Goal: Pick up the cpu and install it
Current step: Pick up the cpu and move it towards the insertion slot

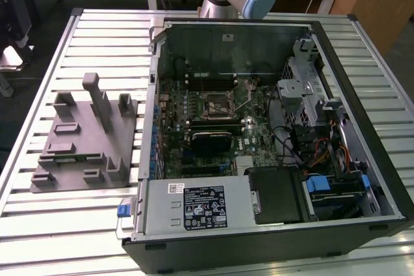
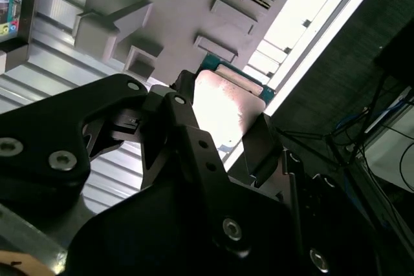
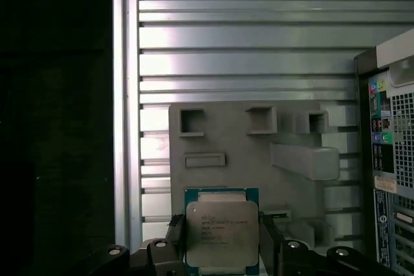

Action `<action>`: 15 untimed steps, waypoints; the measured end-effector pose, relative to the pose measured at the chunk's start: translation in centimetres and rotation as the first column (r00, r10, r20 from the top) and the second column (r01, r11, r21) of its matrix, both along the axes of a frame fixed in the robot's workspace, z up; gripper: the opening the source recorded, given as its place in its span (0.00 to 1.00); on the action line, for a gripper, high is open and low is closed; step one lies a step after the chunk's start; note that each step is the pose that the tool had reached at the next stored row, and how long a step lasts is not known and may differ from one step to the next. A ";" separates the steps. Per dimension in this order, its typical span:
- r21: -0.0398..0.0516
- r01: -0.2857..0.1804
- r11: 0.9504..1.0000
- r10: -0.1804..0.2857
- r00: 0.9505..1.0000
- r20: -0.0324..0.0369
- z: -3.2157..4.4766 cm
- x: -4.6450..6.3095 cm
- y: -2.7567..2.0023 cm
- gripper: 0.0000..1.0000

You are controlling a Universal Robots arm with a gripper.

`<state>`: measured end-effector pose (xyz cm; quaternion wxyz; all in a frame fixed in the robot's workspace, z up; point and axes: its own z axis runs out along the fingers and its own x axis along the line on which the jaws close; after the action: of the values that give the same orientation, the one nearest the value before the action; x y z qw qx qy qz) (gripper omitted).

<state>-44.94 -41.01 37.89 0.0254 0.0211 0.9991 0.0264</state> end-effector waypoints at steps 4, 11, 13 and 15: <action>0.000 0.000 1.000 0.000 1.000 0.001 0.06 0.0 0.00 0.54; 0.000 0.000 1.000 0.000 1.000 0.000 0.08 0.7 0.00 0.54; 0.000 0.000 1.000 0.000 1.000 0.000 0.08 1.2 0.00 0.54; 0.000 0.000 1.000 0.000 1.000 0.000 0.08 1.6 0.00 0.54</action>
<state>-43.30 -41.01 37.97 0.0255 0.0211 0.9991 0.0264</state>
